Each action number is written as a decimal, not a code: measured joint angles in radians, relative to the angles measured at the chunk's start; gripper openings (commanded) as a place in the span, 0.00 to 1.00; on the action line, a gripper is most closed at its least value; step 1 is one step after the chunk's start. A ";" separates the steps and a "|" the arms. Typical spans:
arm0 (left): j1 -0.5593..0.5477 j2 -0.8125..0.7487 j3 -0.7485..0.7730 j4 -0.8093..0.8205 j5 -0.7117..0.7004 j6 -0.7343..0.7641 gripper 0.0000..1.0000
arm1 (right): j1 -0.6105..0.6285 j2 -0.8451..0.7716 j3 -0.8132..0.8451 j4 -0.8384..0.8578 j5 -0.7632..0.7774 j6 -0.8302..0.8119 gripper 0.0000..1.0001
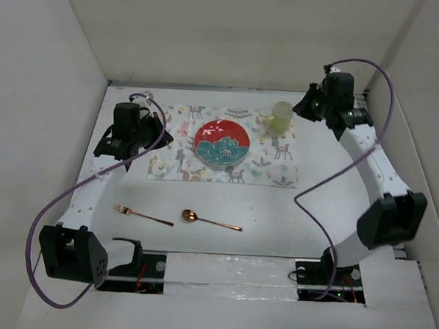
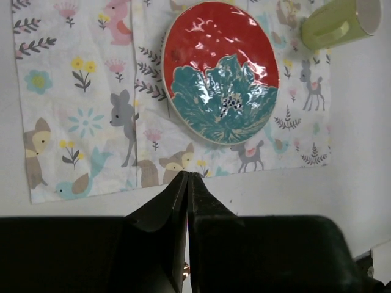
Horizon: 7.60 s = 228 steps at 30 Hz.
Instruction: Set the dinner table for one person
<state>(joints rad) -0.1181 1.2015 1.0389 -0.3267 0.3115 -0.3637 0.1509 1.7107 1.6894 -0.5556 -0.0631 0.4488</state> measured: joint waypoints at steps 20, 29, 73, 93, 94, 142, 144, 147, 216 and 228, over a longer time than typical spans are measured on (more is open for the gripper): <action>0.000 -0.024 0.282 -0.027 0.093 -0.043 0.34 | 0.919 -0.182 -0.698 0.209 0.052 -0.135 0.69; 0.000 -0.058 0.285 -0.065 0.077 -0.042 0.35 | 1.056 0.096 -0.558 0.220 0.185 -0.219 0.62; 0.000 -0.059 0.105 0.000 0.055 -0.039 0.34 | 0.294 0.219 -0.147 0.055 0.340 -0.088 0.00; 0.000 -0.054 0.084 0.008 0.057 -0.038 0.34 | 0.284 0.454 0.020 0.007 0.311 -0.113 0.00; 0.000 -0.054 0.083 0.008 0.056 -0.038 0.34 | 0.283 0.458 0.024 0.003 0.309 -0.113 0.00; -0.001 -0.140 -0.377 -0.508 -0.407 -0.777 0.43 | 0.578 -0.847 -0.748 0.136 -0.084 0.087 0.33; -0.001 -0.149 -0.377 -0.500 -0.429 -0.813 0.43 | 0.580 -0.842 -0.746 0.129 -0.100 0.079 0.33; -0.001 -0.122 -0.370 -0.505 -0.475 -0.851 0.43 | 0.592 -0.809 -0.744 0.098 -0.108 0.076 0.34; -0.112 -0.401 0.325 -0.364 -0.193 -0.260 0.40 | 1.155 0.822 0.507 0.107 0.143 -0.253 0.00; -0.112 -0.378 0.333 -0.376 -0.207 -0.256 0.35 | 0.874 0.761 0.659 0.093 0.224 0.016 0.00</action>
<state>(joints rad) -0.2298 0.8234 1.3720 -0.7025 0.1047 -0.6197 1.0248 2.4722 2.3486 -0.4629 0.1608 0.4644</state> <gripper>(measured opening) 0.355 0.017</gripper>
